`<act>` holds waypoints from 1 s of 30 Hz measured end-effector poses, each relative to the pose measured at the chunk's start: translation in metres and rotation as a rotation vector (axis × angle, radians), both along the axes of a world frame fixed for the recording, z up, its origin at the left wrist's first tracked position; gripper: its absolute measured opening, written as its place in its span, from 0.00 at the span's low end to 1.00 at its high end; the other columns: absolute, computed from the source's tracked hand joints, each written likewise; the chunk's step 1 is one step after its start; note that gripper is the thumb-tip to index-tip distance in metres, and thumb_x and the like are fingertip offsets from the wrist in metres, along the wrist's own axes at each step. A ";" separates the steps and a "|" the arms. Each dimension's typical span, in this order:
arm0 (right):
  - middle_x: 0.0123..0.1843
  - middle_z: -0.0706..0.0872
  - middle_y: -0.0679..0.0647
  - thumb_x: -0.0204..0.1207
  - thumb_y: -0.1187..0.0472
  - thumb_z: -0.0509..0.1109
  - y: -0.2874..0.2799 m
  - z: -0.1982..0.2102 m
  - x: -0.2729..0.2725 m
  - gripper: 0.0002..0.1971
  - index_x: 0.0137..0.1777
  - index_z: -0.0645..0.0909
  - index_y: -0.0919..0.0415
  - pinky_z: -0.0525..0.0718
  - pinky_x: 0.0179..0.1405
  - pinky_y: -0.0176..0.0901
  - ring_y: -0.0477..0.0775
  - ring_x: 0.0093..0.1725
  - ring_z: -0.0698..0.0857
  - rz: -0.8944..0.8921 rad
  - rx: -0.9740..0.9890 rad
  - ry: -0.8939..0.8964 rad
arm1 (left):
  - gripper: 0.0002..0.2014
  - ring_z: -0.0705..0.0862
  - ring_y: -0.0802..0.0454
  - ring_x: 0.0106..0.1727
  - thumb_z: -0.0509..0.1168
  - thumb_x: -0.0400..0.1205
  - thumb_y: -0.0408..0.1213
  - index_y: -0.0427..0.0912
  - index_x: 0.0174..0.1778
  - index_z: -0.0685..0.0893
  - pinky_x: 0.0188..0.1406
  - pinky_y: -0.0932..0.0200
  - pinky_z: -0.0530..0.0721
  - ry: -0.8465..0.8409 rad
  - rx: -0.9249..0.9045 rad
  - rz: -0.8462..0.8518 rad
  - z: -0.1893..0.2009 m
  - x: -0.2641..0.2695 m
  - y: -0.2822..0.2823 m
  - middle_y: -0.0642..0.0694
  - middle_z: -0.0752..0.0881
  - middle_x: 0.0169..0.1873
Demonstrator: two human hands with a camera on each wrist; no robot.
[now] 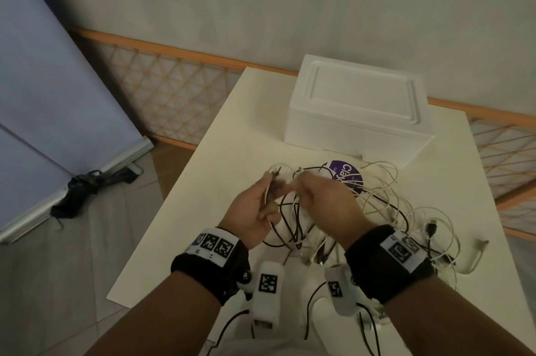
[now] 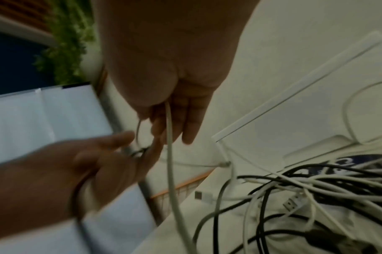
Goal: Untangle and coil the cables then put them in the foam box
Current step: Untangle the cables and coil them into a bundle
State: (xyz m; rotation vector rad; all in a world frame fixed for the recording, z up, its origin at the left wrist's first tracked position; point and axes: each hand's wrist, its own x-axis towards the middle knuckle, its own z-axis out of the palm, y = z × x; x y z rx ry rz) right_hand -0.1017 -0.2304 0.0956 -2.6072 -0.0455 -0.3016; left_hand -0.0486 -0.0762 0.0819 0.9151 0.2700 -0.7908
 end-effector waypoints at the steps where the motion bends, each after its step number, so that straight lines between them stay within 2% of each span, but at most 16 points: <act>1: 0.33 0.85 0.56 0.82 0.51 0.56 0.008 -0.004 -0.002 0.14 0.46 0.78 0.59 0.82 0.29 0.48 0.60 0.31 0.84 0.102 -0.070 0.009 | 0.14 0.62 0.61 0.13 0.57 0.87 0.43 0.39 0.46 0.84 0.13 0.69 0.65 -0.020 -0.012 0.023 0.004 0.005 -0.003 0.43 0.90 0.42; 2: 0.32 0.84 0.56 0.82 0.49 0.55 0.014 -0.006 -0.004 0.16 0.44 0.78 0.59 0.80 0.28 0.47 0.61 0.31 0.83 0.140 -0.101 0.029 | 0.12 0.63 0.61 0.13 0.57 0.87 0.41 0.39 0.47 0.83 0.13 0.69 0.65 -0.040 -0.004 0.050 0.007 0.013 -0.004 0.46 0.89 0.37; 4: 0.33 0.83 0.55 0.83 0.48 0.57 0.018 -0.009 -0.004 0.17 0.43 0.78 0.59 0.78 0.32 0.46 0.59 0.34 0.82 0.091 -0.062 0.095 | 0.10 0.63 0.60 0.13 0.56 0.88 0.37 0.39 0.47 0.80 0.12 0.68 0.64 -0.064 0.063 0.088 0.011 0.029 -0.003 0.49 0.81 0.28; 8: 0.36 0.82 0.50 0.84 0.45 0.57 0.017 -0.015 -0.018 0.16 0.45 0.77 0.56 0.80 0.41 0.47 0.51 0.38 0.81 0.043 0.031 0.336 | 0.13 0.60 0.59 0.13 0.53 0.89 0.41 0.42 0.42 0.77 0.14 0.67 0.61 -0.032 0.172 0.140 0.008 0.065 0.014 0.53 0.71 0.19; 10: 0.38 0.82 0.49 0.84 0.46 0.56 0.018 -0.027 -0.023 0.16 0.49 0.78 0.56 0.78 0.43 0.45 0.50 0.40 0.80 0.027 0.015 0.501 | 0.15 0.59 0.58 0.13 0.52 0.89 0.44 0.43 0.39 0.75 0.16 0.65 0.61 -0.032 0.228 0.092 0.006 0.072 0.018 0.52 0.67 0.17; 12: 0.43 0.84 0.53 0.85 0.50 0.57 0.015 -0.048 -0.021 0.14 0.51 0.79 0.60 0.80 0.47 0.47 0.53 0.44 0.83 0.002 0.056 0.652 | 0.17 0.59 0.56 0.14 0.54 0.88 0.46 0.43 0.35 0.75 0.19 0.63 0.60 -0.062 0.282 0.009 0.002 0.068 0.015 0.50 0.65 0.18; 14: 0.51 0.86 0.57 0.85 0.56 0.57 0.014 -0.069 -0.013 0.13 0.56 0.79 0.64 0.81 0.54 0.50 0.57 0.52 0.84 -0.038 0.122 0.720 | 0.18 0.60 0.56 0.16 0.53 0.88 0.46 0.43 0.36 0.76 0.19 0.63 0.62 -0.075 0.231 -0.030 -0.001 0.061 0.011 0.50 0.68 0.21; 18: 0.47 0.83 0.55 0.85 0.55 0.55 0.014 -0.086 0.009 0.11 0.55 0.79 0.57 0.80 0.52 0.47 0.58 0.53 0.84 -0.166 0.137 0.698 | 0.13 0.63 0.58 0.17 0.50 0.88 0.37 0.41 0.43 0.77 0.18 0.65 0.65 -0.119 0.057 0.106 0.006 0.070 0.014 0.51 0.76 0.25; 21: 0.51 0.86 0.55 0.84 0.54 0.55 0.007 -0.080 0.021 0.11 0.56 0.78 0.54 0.81 0.51 0.46 0.58 0.53 0.84 -0.163 0.047 0.648 | 0.12 0.63 0.59 0.18 0.50 0.89 0.34 0.41 0.46 0.77 0.19 0.66 0.64 -0.277 0.102 0.187 0.018 0.089 0.020 0.51 0.77 0.26; 23: 0.51 0.86 0.55 0.85 0.52 0.54 0.000 -0.068 0.022 0.12 0.55 0.78 0.53 0.80 0.49 0.47 0.59 0.52 0.84 -0.180 -0.009 0.539 | 0.11 0.64 0.59 0.18 0.51 0.89 0.33 0.40 0.46 0.77 0.18 0.66 0.64 -0.340 0.123 0.208 0.024 0.100 0.026 0.50 0.78 0.27; 26: 0.48 0.86 0.52 0.84 0.49 0.56 -0.011 -0.047 0.023 0.12 0.50 0.78 0.53 0.79 0.47 0.46 0.57 0.50 0.84 -0.145 -0.036 0.467 | 0.13 0.66 0.59 0.17 0.54 0.89 0.37 0.39 0.41 0.79 0.17 0.66 0.64 -0.419 0.179 0.227 0.024 0.110 0.031 0.48 0.83 0.29; 28: 0.47 0.84 0.49 0.80 0.49 0.64 -0.012 -0.030 0.027 0.08 0.48 0.78 0.51 0.77 0.46 0.43 0.53 0.49 0.83 -0.118 0.040 0.426 | 0.17 0.67 0.58 0.16 0.55 0.89 0.42 0.38 0.37 0.80 0.16 0.66 0.65 -0.459 0.250 0.226 0.021 0.105 0.026 0.47 0.86 0.27; 30: 0.52 0.83 0.47 0.77 0.48 0.69 -0.004 -0.011 0.032 0.14 0.58 0.79 0.53 0.79 0.52 0.42 0.48 0.53 0.82 -0.115 0.172 0.349 | 0.20 0.67 0.56 0.16 0.57 0.88 0.46 0.38 0.33 0.79 0.16 0.65 0.65 -0.486 0.313 0.209 0.019 0.093 0.012 0.46 0.85 0.23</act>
